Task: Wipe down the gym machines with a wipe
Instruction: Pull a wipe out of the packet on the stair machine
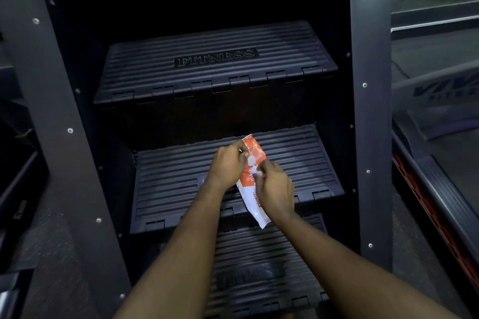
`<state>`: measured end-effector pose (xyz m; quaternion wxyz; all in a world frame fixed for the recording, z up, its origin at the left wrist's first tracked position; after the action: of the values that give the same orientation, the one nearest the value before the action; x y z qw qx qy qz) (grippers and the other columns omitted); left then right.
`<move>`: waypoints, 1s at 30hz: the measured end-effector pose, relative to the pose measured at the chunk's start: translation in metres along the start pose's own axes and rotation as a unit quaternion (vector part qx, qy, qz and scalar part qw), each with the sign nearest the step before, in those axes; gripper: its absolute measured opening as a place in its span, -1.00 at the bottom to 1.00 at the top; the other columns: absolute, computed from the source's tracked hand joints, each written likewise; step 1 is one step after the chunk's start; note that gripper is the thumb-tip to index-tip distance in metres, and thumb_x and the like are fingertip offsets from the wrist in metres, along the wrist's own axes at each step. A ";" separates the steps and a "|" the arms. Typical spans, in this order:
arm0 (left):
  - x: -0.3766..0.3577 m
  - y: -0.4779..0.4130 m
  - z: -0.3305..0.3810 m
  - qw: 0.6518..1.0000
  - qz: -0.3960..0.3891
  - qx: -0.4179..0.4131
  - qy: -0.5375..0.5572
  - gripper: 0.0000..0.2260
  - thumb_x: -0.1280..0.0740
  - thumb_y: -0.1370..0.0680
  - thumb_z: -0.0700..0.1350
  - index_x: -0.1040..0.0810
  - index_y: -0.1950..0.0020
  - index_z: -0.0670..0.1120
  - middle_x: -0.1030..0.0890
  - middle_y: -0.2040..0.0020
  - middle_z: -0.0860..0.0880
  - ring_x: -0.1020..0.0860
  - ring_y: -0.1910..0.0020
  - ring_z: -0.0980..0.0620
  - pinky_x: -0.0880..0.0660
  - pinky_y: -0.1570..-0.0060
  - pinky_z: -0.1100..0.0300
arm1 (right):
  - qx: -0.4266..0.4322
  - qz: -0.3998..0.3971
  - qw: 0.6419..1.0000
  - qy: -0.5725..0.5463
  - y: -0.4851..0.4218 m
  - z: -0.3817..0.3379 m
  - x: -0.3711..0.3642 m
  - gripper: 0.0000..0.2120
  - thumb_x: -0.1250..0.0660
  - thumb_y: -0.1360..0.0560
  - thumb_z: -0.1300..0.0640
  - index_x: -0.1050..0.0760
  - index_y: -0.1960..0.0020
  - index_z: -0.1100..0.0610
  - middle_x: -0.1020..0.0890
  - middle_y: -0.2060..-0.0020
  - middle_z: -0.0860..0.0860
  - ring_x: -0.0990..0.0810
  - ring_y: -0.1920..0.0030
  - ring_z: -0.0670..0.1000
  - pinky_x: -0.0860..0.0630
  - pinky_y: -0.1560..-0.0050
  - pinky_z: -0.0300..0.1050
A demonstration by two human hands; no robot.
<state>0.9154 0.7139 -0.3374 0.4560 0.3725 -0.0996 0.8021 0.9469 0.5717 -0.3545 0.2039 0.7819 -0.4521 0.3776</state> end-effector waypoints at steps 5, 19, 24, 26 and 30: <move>0.000 0.002 -0.001 1.000 0.010 0.003 0.003 -0.90 -0.28 -0.65 -0.08 -0.50 0.06 0.04 -0.66 0.04 -0.05 -0.65 0.08 -0.03 -0.63 0.07 -0.08 | -0.004 0.014 1.000 -0.005 0.000 -0.001 0.006 -0.93 -0.18 -0.67 0.10 -0.38 -0.06 0.09 -0.59 0.29 0.00 -0.54 0.31 0.13 -0.35 0.31 -0.01; 0.005 0.003 0.002 1.000 0.004 -0.007 -0.024 -0.91 -0.27 -0.65 -0.10 -0.49 0.05 0.02 -0.66 0.07 -0.05 -0.60 0.15 0.01 -0.53 0.20 0.10 | 0.014 0.052 0.995 -0.086 0.001 -0.003 0.016 -0.87 -0.13 -0.69 0.02 -0.39 -0.04 0.04 -0.60 0.28 -0.05 -0.56 0.32 -0.04 -0.38 0.33 -0.08; 0.006 0.004 0.002 1.000 -0.005 0.003 -0.022 -0.92 -0.26 -0.66 -0.11 -0.50 0.02 -0.01 -0.62 0.14 -0.05 -0.60 0.20 -0.01 -0.53 0.26 0.09 | -0.057 0.100 0.974 -0.193 0.003 0.000 0.030 -0.87 -0.06 -0.72 0.06 -0.26 -0.01 0.05 -0.47 0.37 -0.06 -0.43 0.43 -0.14 -0.27 0.43 -0.22; 0.006 0.004 0.002 1.000 -0.008 -0.001 -0.028 -0.92 -0.26 -0.65 -0.12 -0.50 0.03 -0.01 -0.62 0.15 -0.07 -0.60 0.20 -0.05 -0.53 0.25 0.09 | -0.067 0.133 0.961 -0.233 0.002 -0.003 0.040 -0.87 -0.07 -0.72 0.10 -0.27 0.00 0.08 -0.45 0.34 -0.05 -0.39 0.41 -0.14 -0.27 0.40 -0.21; 0.006 0.007 0.003 1.000 -0.012 -0.002 -0.023 -0.90 -0.24 -0.64 -0.18 -0.48 0.05 -0.03 -0.63 0.16 -0.11 -0.60 0.20 -0.10 -0.53 0.27 0.04 | -0.097 0.187 0.928 -0.306 -0.005 -0.007 0.060 -0.84 -0.07 -0.72 0.13 -0.28 0.00 0.18 -0.40 0.30 -0.02 -0.33 0.39 -0.18 -0.30 0.38 -0.28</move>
<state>0.9093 0.7121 -0.3301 0.4641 0.3914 -0.1070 0.7874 0.9664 0.5454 -0.3031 0.0566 0.7368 -0.6654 0.1057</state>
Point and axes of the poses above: each hand's wrist, its own y-axis away from the middle knuckle, its own x-axis out of the back of the hand, z = x × y, the point moved 1 cm from there along -y, towards the middle knuckle
